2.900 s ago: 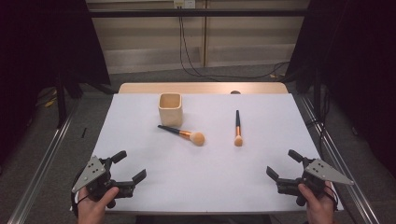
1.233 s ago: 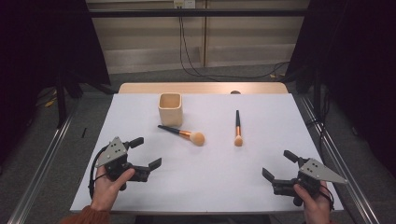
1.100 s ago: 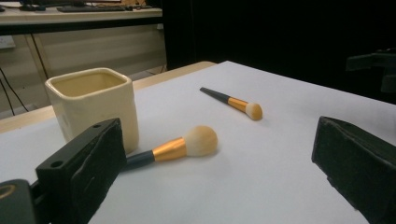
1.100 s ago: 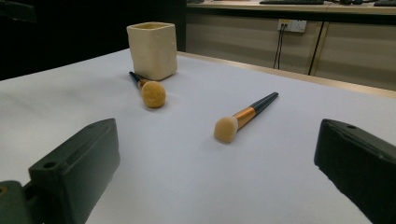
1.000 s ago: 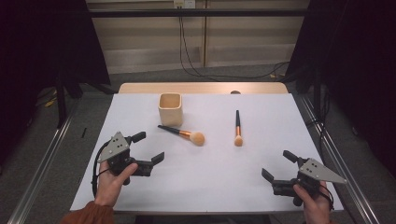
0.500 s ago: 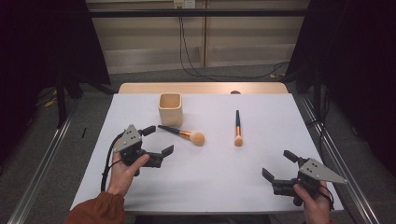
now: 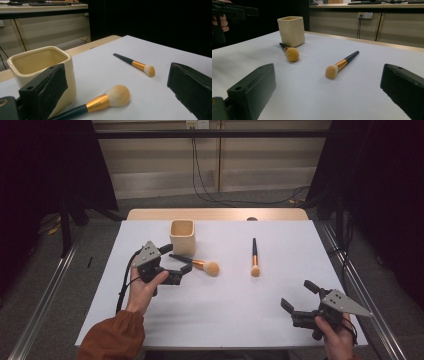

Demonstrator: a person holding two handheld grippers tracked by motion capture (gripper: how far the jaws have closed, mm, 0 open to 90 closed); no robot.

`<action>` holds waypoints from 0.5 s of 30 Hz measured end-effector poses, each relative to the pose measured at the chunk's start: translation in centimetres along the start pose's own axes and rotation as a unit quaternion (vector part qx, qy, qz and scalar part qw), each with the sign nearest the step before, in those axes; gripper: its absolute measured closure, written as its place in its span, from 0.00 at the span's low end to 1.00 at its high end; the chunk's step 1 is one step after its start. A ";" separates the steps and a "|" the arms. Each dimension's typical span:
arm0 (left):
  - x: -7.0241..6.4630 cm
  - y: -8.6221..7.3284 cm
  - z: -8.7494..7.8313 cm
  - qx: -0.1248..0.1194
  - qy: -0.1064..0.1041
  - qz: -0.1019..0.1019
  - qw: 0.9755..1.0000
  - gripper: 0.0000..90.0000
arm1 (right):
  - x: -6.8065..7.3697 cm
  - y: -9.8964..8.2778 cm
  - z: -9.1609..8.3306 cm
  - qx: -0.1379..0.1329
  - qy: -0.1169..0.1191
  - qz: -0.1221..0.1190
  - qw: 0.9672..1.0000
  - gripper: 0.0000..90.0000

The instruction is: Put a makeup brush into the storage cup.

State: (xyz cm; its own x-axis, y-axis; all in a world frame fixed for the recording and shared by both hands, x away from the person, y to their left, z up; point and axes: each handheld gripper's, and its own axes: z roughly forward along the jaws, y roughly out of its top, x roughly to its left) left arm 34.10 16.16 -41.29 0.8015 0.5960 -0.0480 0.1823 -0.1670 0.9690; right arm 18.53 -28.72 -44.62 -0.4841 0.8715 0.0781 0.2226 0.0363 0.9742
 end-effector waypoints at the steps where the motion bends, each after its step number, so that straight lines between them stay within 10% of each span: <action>1: 0.1 0.0 0.2 0.002 0.000 -0.001 1.000 0.03 | 0.0 0.0 0.0 -0.001 0.000 0.000 1.000 0.00; 15: 0.9 1.7 3.4 0.018 -0.013 0.013 1.000 0.03 | -0.2 -0.1 0.0 0.000 0.000 0.004 1.000 0.00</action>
State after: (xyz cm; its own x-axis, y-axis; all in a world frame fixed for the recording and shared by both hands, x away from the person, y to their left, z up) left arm 37.06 13.73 -40.54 0.8211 0.5700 -0.0299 0.1809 -0.2101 0.9608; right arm 18.65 -28.86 -44.70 -0.4823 0.8718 0.0856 0.2270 0.0300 0.9734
